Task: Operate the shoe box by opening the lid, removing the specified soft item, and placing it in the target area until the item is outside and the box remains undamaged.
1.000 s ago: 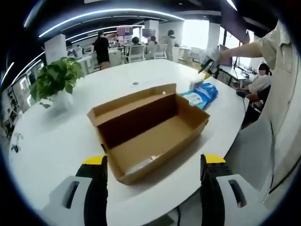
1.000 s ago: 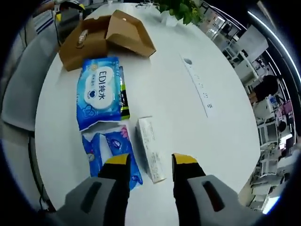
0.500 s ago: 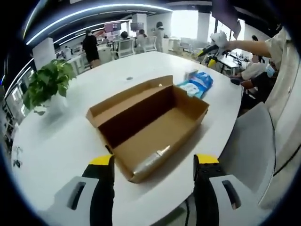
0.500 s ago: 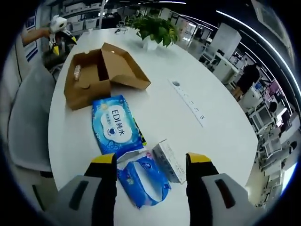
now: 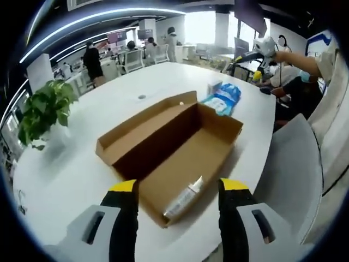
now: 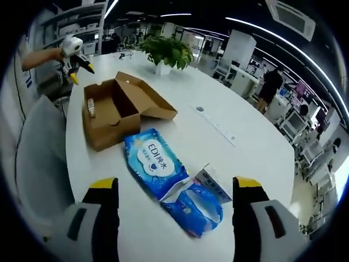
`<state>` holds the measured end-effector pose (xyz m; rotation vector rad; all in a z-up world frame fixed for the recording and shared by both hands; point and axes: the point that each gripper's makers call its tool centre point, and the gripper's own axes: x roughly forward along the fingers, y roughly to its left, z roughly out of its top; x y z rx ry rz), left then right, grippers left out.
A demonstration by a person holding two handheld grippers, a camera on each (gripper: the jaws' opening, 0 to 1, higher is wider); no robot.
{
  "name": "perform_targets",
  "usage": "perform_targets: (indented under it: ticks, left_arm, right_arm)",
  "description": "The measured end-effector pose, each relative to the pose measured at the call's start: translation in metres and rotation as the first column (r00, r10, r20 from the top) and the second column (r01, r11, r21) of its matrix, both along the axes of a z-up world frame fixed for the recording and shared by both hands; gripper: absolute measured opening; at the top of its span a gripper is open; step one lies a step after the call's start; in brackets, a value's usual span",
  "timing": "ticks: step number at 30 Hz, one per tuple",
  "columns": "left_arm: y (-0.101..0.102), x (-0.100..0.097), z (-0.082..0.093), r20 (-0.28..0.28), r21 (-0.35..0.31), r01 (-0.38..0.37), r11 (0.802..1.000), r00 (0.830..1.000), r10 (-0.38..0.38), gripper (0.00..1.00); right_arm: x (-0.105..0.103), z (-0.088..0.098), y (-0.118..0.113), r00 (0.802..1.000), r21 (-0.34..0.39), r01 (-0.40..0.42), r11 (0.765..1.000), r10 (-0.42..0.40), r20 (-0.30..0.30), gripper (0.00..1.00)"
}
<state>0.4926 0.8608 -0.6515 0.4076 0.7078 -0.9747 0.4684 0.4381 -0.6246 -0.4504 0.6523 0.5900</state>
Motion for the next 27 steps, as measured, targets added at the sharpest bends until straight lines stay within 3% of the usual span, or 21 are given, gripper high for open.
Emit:
perform_targets:
  ticks: [8,19,27]
  left_arm:
    - [-0.008,0.008,-0.012,-0.026,0.052,0.093,0.994,0.995,-0.092,0.57]
    - [-0.017,0.021,-0.027,-0.07,0.125,0.194,0.973,0.98,-0.186,0.55]
    - [-0.019,0.021,-0.043,-0.128,0.181,0.273,0.945,0.959,-0.252,0.54]
  right_arm:
    - [-0.019,0.002,0.007,0.997,0.047,0.064,0.997,-0.066,0.03,0.96]
    - [-0.044,0.006,0.023,0.989,0.122,0.138,0.983,-0.144,0.039,0.96]
    - [-0.062,0.009,0.033,0.986,0.151,0.158,0.976,-0.165,0.032,0.96]
